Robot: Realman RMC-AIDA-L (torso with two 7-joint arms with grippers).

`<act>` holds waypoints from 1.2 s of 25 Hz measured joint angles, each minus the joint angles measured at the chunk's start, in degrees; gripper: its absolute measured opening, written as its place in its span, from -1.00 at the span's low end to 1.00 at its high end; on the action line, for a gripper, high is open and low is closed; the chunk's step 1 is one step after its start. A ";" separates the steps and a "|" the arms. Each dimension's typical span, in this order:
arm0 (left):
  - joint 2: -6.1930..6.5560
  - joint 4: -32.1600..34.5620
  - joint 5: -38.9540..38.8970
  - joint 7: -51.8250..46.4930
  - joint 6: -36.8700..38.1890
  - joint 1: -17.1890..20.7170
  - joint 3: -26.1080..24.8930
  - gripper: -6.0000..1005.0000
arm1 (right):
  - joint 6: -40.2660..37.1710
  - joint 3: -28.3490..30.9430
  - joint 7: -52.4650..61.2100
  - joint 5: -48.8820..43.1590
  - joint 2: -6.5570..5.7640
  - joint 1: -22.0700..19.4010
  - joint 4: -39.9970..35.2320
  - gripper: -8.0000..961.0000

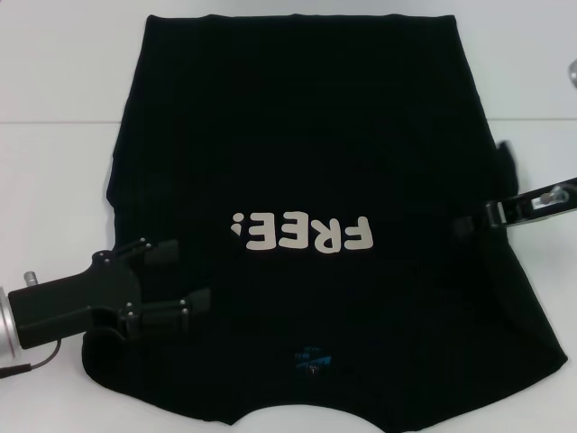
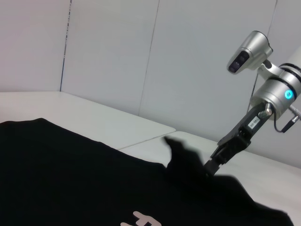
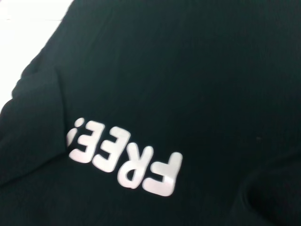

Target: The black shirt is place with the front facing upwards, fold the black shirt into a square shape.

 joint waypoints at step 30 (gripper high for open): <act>8.84 5.76 8.67 -58.76 1.14 -2.35 -0.85 0.89 | -10.46 -0.60 -66.96 37.09 5.44 -20.86 9.66 0.82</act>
